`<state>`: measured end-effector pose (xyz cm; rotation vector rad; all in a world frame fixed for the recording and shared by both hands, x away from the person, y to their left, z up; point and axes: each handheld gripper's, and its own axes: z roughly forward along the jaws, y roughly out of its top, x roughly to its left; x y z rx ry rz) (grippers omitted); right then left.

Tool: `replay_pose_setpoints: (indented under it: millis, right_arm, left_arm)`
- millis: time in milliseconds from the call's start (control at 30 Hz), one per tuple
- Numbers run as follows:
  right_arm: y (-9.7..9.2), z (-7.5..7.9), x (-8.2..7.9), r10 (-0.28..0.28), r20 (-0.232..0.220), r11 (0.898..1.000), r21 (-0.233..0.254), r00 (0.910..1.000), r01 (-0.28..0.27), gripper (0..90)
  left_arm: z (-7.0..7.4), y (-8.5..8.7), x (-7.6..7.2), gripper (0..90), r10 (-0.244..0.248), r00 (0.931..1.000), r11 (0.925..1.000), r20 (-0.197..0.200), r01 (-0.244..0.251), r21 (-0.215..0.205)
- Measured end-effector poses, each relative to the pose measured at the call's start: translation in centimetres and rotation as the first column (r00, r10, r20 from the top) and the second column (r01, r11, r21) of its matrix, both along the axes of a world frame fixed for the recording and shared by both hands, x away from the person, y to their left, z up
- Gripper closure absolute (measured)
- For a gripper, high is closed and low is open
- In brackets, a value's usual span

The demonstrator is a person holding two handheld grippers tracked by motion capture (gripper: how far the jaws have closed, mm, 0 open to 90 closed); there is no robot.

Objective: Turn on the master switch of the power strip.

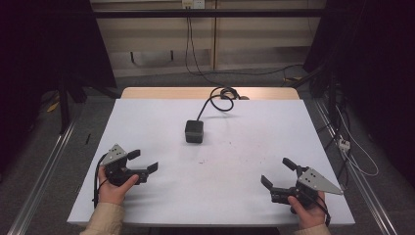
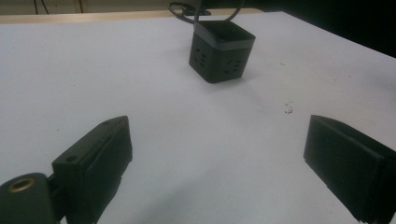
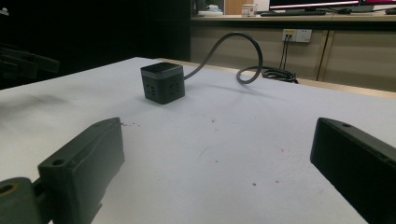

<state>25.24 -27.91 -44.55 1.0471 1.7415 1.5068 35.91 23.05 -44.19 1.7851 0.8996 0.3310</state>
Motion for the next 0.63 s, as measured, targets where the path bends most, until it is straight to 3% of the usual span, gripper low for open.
replay_pose_setpoints:
  millis: [467,633]
  right_arm:
    - [-0.01,-0.03,0.05,0.002,-0.002,1.0,-0.002,1.0,-0.002,2.4]
    - [0.04,-0.06,0.11,0.008,-0.005,1.0,-0.003,1.0,-0.008,2.4]
  left_arm:
    - [-0.38,0.98,-0.64,7.7,0.016,0.9999,0.9996,-0.007,-0.016,-0.024]
    - [-0.13,1.09,-0.86,7.6,0.019,0.9998,0.9996,0.008,-0.018,-0.023]
